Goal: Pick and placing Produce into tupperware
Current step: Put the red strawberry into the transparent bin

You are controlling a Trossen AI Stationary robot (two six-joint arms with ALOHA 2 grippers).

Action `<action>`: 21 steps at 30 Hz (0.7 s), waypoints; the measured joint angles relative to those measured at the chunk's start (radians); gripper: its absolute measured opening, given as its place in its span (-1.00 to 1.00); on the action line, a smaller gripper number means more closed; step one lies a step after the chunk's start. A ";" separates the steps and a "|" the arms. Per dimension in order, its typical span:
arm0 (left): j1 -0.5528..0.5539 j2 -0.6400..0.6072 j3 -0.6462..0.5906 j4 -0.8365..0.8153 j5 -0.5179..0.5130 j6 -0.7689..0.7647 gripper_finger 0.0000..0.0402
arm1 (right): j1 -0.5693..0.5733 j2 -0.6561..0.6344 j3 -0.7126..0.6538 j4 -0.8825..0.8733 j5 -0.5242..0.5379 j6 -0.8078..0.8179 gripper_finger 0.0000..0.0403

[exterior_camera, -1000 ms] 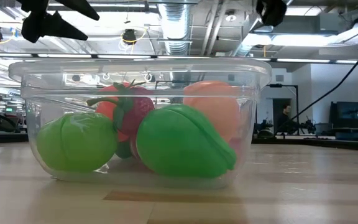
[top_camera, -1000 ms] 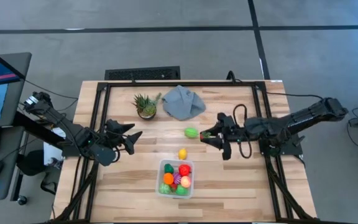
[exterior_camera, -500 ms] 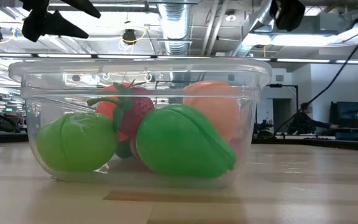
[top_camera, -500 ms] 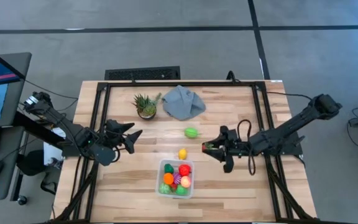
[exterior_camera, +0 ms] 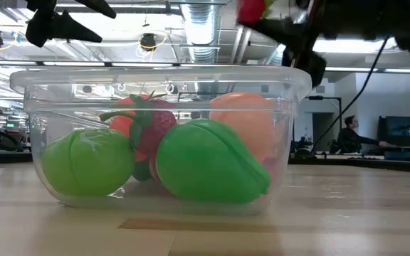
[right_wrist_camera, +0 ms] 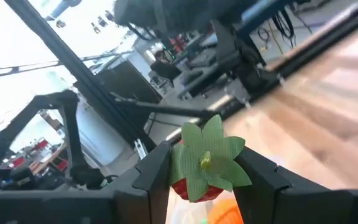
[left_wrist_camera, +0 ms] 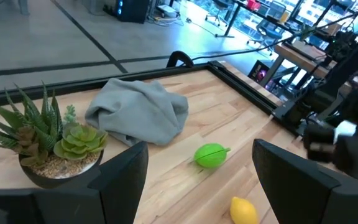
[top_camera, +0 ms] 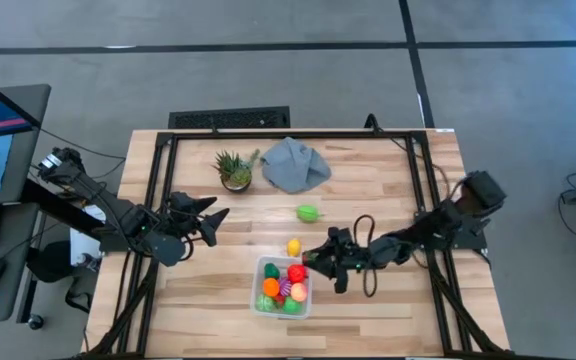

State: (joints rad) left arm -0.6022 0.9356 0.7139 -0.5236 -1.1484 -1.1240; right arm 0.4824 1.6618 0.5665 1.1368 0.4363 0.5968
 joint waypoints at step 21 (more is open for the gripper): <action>0.000 0.000 0.000 -0.011 0.018 0.019 0.39 | -0.006 0.389 0.232 0.022 -0.099 0.226 -0.15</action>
State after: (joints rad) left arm -0.6022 0.9353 0.7139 -0.5341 -1.1305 -1.1046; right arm 0.4763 2.0510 0.7989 1.1591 0.3375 0.8225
